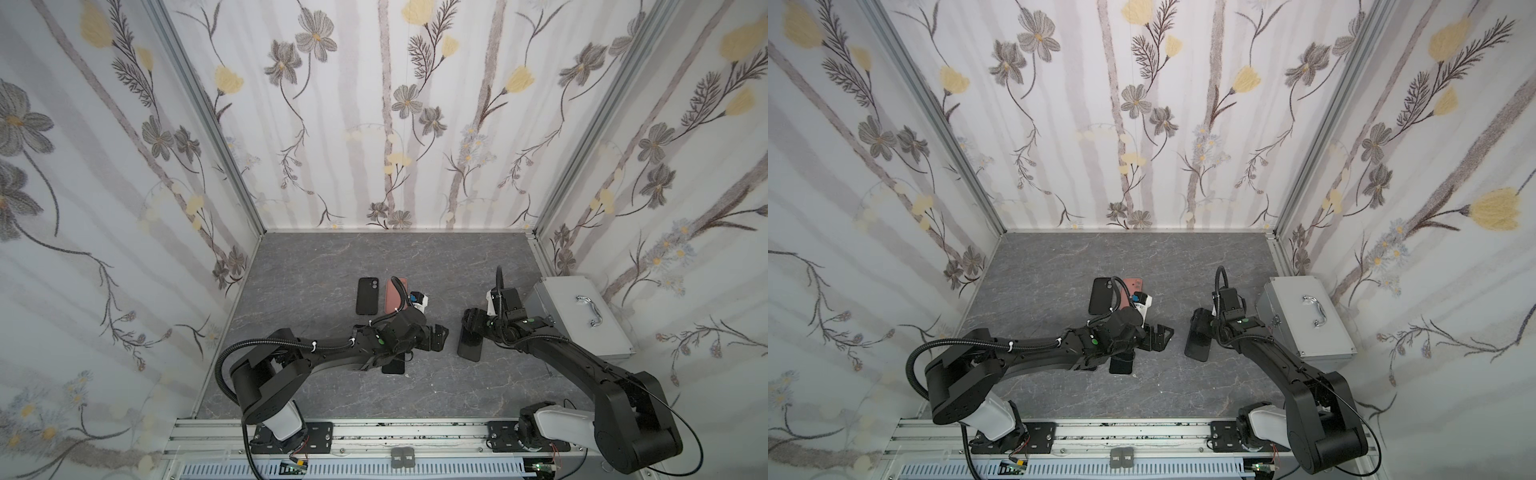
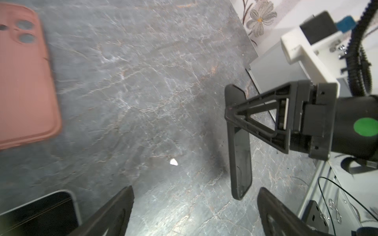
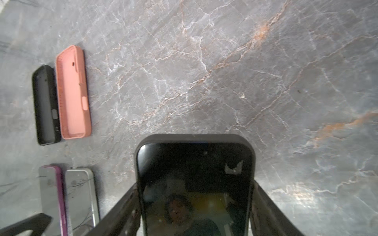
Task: Take the phone out of the phone case
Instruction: Pick up the phone from the middle-right of the table, then pass the phone.
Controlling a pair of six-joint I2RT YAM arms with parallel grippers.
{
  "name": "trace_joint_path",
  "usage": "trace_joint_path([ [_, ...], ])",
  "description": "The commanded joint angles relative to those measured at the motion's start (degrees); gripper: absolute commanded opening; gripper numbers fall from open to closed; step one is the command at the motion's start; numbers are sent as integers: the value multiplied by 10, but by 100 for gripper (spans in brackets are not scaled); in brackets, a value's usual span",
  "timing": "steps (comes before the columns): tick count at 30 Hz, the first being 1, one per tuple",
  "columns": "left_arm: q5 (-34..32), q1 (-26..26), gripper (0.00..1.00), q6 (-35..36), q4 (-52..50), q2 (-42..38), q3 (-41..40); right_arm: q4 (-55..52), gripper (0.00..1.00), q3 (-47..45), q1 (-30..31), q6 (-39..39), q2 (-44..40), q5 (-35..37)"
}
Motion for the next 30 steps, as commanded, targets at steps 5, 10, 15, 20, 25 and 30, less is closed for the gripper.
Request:
trace_joint_path([
  [5, 35, -25, 96, 4, 53, 61, 39, 80, 59, -18, -2, 92, -37, -57],
  [10, 39, -23, 93, -2, 71, 73, 42, 91, 59, -23, -3, 117, -54, -79],
  [15, 83, -22, 78, -13, 117, 70, 36, 114, 58, -36, -5, 155, -68, -106],
  [20, 105, -16, 66, -31, 161, 63, 11, 128, 58, -45, -10, 189, -95, -105],
  [25, 110, -8, 55, -40, 181, 49, -6, 129, 56, -53, -19, 209, -120, -97],
  [30, 117, -4, 44, -37, 188, 49, -8, 140, 56, -57, -21, 218, -125, -110],
])
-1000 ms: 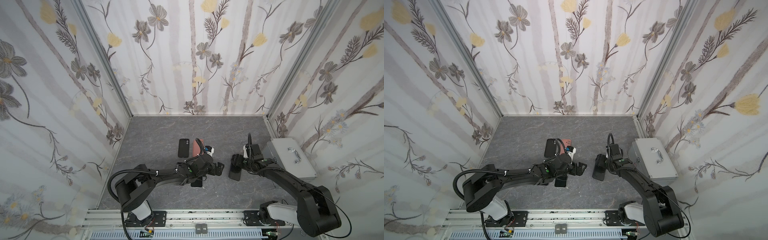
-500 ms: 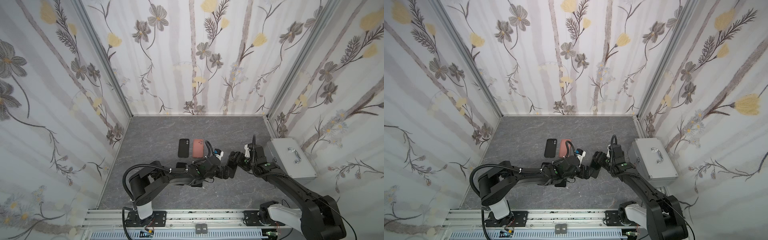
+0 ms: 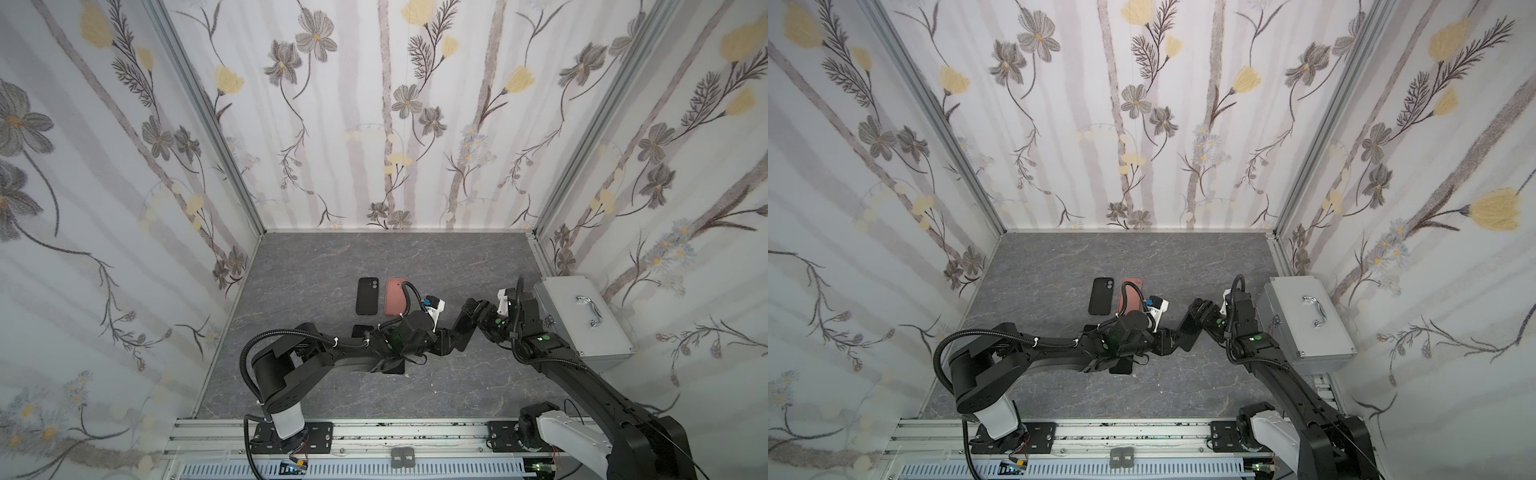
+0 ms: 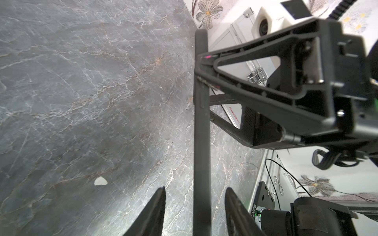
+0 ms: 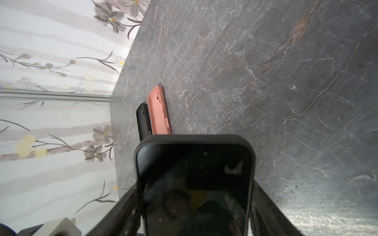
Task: Take the phone out of the phone case
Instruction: Pass the phone.
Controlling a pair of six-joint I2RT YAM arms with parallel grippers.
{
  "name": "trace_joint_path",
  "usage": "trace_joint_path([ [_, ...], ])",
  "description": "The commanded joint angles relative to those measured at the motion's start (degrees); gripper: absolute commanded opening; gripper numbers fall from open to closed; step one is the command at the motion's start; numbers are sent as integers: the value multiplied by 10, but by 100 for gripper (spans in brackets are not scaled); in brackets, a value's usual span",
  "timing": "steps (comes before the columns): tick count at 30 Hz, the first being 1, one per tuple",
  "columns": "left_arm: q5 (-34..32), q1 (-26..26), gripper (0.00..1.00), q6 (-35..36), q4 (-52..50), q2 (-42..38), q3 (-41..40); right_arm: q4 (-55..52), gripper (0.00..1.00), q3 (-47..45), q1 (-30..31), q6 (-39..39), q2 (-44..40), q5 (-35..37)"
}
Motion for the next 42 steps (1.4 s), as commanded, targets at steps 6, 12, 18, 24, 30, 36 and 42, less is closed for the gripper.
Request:
trace_joint_path([
  [6, 8, 5, 31, -5, 34, -4, -3, 55, 56, -3, -1, 31, -5, -28],
  [12, 8, 13, 17, -3, 36, -3, 0, 54, 56, 0, -1, 29, -3, -36],
  [18, 17, 23, 2, 4, 36, -8, 7, 61, 57, 4, -1, 31, -17, -31],
  [24, 3, 41, 0, 10, 29, -39, 13, 54, 100, 31, 0, -32, -56, 13],
  [30, -51, 54, 0, 85, -24, -86, 49, 117, 100, 37, 0, -150, -143, 114],
  [36, -40, 69, 0, 168, -75, -130, 62, 113, 99, 83, -1, -276, -166, 79],
  [42, 38, 136, 0, 174, -120, -213, 34, 68, 92, 151, -1, -380, -145, -82],
])
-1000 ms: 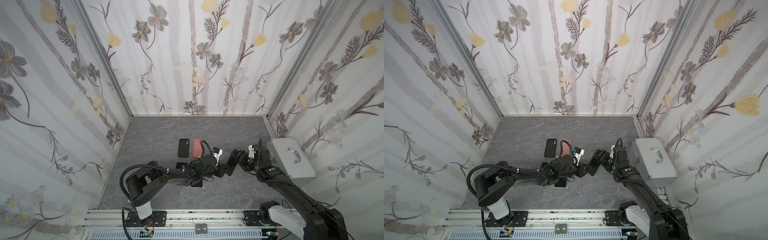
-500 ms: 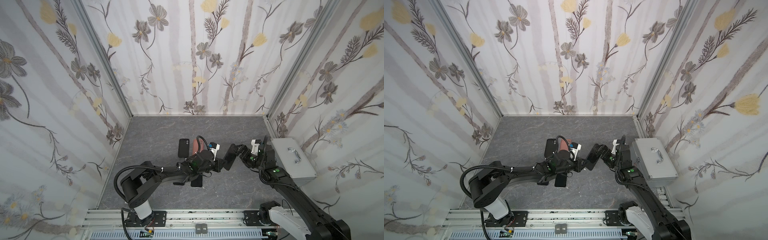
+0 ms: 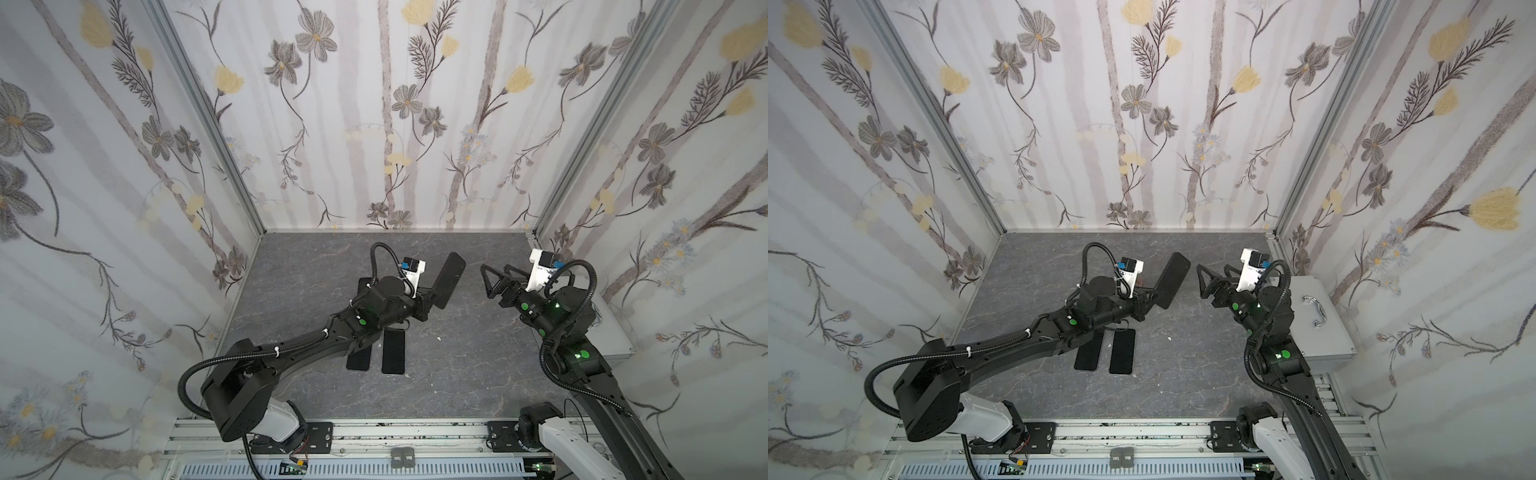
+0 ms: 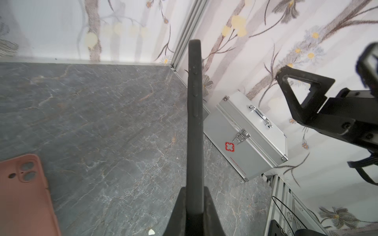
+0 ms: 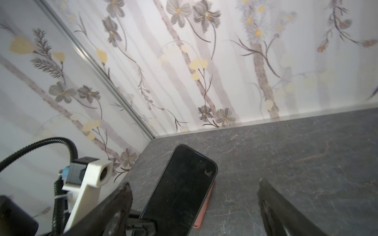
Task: Take the phone out of the phone case
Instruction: Pass the phone, then remove the phone case from the phone.
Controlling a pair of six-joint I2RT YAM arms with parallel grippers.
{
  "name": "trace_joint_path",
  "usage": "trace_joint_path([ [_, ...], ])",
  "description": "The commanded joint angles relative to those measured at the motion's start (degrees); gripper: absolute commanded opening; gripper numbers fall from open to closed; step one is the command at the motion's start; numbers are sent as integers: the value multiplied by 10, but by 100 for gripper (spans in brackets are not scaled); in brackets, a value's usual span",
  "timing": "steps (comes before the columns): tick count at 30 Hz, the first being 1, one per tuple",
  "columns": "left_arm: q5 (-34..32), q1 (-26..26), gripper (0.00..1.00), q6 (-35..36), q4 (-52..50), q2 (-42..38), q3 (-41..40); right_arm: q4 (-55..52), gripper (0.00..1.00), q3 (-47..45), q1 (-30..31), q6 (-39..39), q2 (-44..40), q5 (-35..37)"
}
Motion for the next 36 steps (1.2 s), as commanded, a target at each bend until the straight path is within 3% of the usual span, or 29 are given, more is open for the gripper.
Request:
trace_joint_path([
  [1, 48, 26, 0, 34, 1, -48, -21, -31, 90, 37, 0, -91, 24, -122],
  [10, 68, 66, 0, 165, -60, -190, -74, -90, 85, 130, 0, -151, 95, -285],
  [18, 252, 75, 0, 277, -70, -256, -94, -106, 80, 173, 0, -179, 112, -395],
  [23, 306, 76, 0, 301, -70, -260, -94, -148, 77, 198, 0, -199, 121, -438],
  [36, 331, 76, 0, 315, -69, -255, -84, -164, 64, 197, 8, -142, 151, -525],
])
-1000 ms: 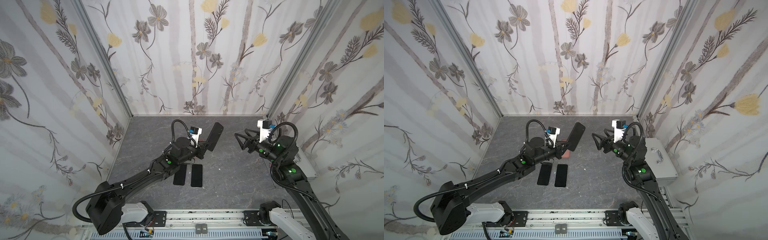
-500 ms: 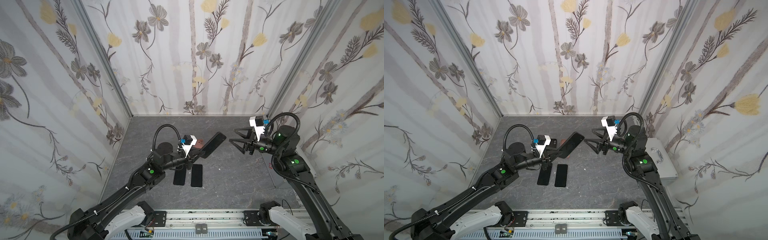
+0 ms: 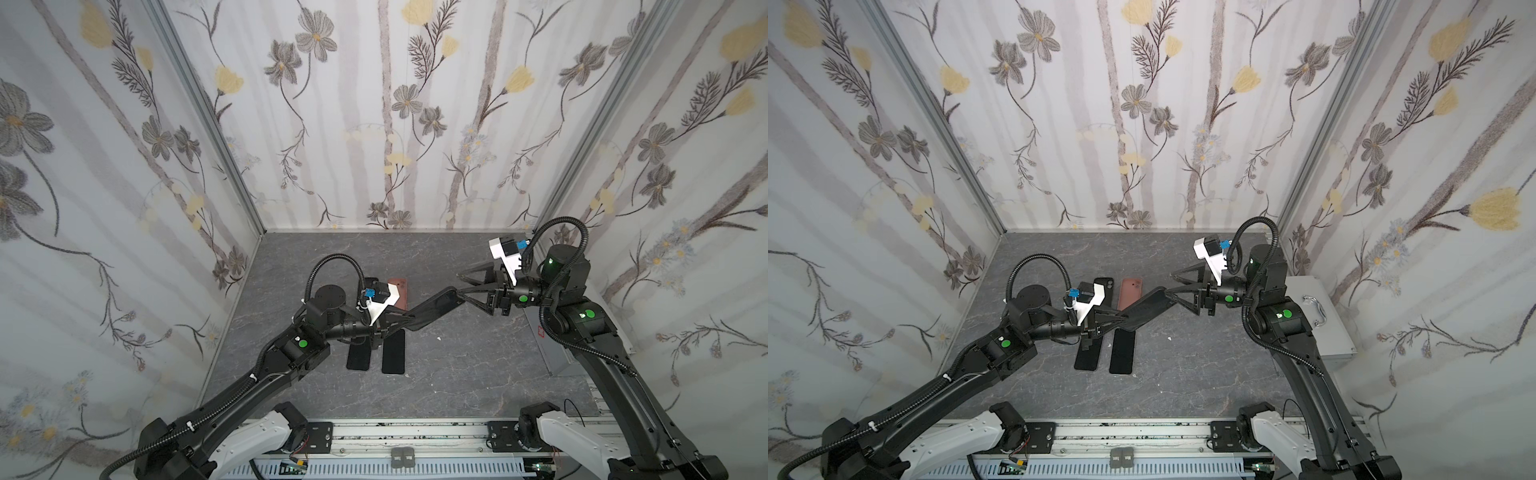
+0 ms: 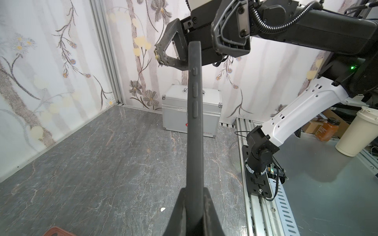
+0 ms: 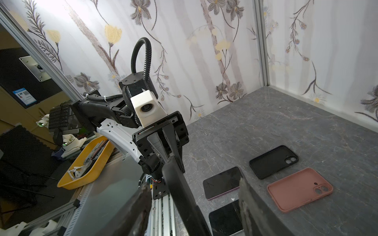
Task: Take the phone out of the phone case
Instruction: Remove the phone case from the phone.
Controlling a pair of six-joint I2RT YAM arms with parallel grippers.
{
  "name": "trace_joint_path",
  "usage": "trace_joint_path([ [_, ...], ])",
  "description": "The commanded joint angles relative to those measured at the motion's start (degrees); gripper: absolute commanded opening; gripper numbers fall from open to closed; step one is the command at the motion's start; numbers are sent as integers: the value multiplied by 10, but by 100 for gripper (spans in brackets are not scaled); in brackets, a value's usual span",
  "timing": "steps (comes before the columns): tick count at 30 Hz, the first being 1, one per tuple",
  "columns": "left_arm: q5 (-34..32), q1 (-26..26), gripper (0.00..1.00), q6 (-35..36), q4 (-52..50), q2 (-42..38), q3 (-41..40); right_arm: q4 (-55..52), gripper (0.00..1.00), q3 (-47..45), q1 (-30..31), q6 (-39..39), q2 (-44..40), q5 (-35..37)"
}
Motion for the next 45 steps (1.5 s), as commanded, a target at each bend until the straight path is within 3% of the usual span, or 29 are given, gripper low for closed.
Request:
trace_joint_path([
  [1, 15, 1, 0, 13, 34, -2, 8, 16, 63, -3, 5, 26, 4, -36],
  [17, 4, 1, 0, 28, 34, 5, 13, 109, 46, -18, 46, 127, 17, -45],
  [29, -46, 1, 0, 43, 34, -1, 13, 102, 24, -20, 49, 172, 31, -48],
  [40, -156, -5, 0, 116, 34, -15, 36, 167, 21, -66, 49, 303, 39, -60],
  [45, -184, -8, 0, 161, 30, -7, 42, 237, 28, -84, 49, 393, 45, -54],
])
